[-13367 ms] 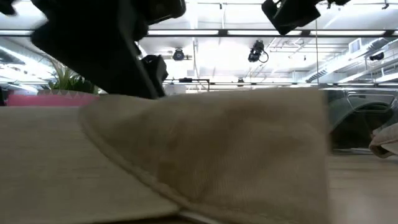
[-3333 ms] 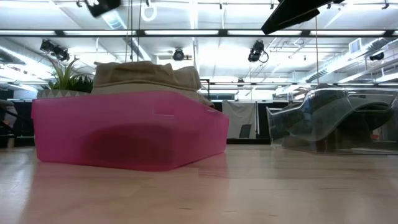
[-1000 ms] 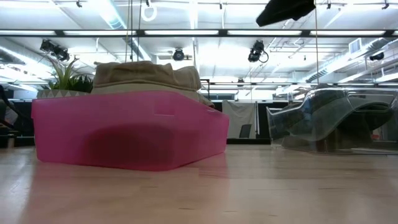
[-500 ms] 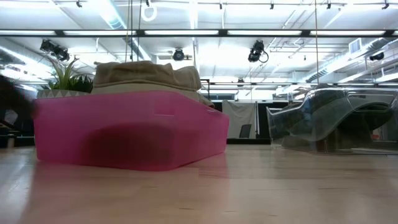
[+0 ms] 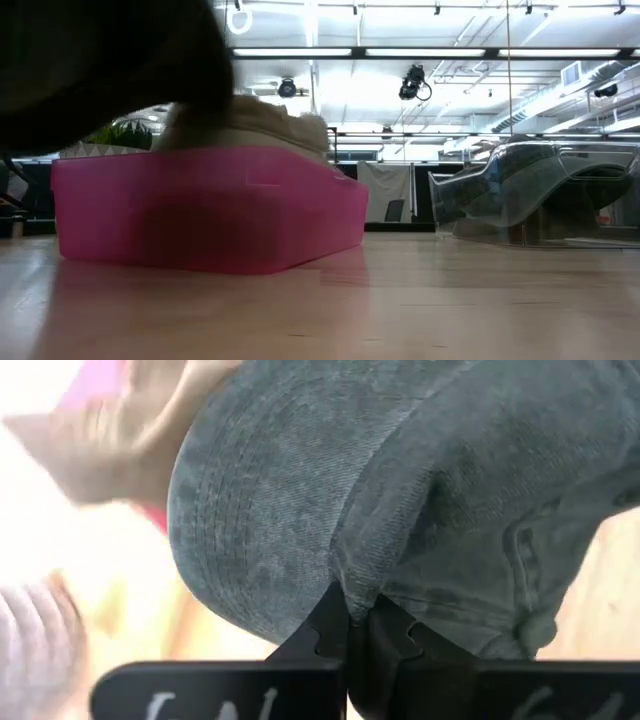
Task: Pick & Place hat
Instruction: Put the black cap into the transparent bin
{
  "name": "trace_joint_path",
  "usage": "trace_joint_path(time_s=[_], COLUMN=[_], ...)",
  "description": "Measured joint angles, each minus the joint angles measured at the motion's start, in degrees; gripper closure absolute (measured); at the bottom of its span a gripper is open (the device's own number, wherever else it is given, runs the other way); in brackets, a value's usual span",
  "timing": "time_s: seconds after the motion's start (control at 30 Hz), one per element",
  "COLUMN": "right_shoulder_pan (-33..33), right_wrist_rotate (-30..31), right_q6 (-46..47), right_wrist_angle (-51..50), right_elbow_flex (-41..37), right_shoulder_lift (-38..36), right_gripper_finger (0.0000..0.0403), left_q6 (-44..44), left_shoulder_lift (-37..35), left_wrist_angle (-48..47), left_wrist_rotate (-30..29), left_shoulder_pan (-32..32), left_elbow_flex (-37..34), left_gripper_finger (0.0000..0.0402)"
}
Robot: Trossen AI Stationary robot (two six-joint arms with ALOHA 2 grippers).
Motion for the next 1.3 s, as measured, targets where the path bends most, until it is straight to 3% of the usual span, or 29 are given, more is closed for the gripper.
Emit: trace_joint_path(time_s=[0.13, 0.3, 0.53, 0.67, 0.77, 0.9, 1.07, 1.23, 1.3], right_shoulder_pan=[-0.1, -0.1, -0.3, -0.5, -0.9, -1.2, -1.3, 0.3, 0.8], right_wrist_rotate=[-0.2, -0.6, -0.8, 2.9, 12.5, 23.1, 25.3, 26.9, 30.1], right_q6=[-3.8, -8.2, -8.3, -9.8, -12.1, -13.8, -12.3, -14.8, -14.9], right_wrist_angle=[1.1, 2.9, -2.9, -5.7, -11.6, -20.1, -24.4, -21.9, -21.5], right_elbow_flex=[0.0, 0.4, 2.3, 2.6, 2.6, 2.6, 2.7, 2.6, 2.6], right_shoulder_lift=[-0.4, -1.0, -1.1, -1.1, -1.1, -1.2, -1.1, -1.1, -1.1], right_gripper_finger=[0.0236, 0.0236, 0.0236, 0.0236, 0.0236, 0.0236, 0.0236, 0.0236, 0.0236], left_q6=[8.8, 16.6, 27.6, 37.4, 43.4, 47.6, 46.2, 42.0, 41.9], left_shoulder_lift=[0.0, -0.1, -0.2, -0.2, 0.2, 0.2, 0.3, 0.3, 0.2], left_wrist_angle=[0.4, 0.3, 3.7, 11.9, 18.0, 22.0, 20.7, 17.8, 17.9], left_wrist_rotate=[-5.2, -6.7, -18.4, -17.4, -14.1, -14.0, -12.7, -8.7, -8.3], left_shoulder_pan=[2.3, 5.6, 11.9, 16.7, 19.3, 21.2, 22.2, 23.7, 23.9], left_elbow_flex=[1.1, 4.0, 8.2, 8.2, 8.1, 8.0, 8.0, 8.0, 8.0], left_gripper_finger=[0.0391, 0.0392, 0.0390, 0.0391, 0.0389, 0.0390, 0.0390, 0.0389, 0.0389])
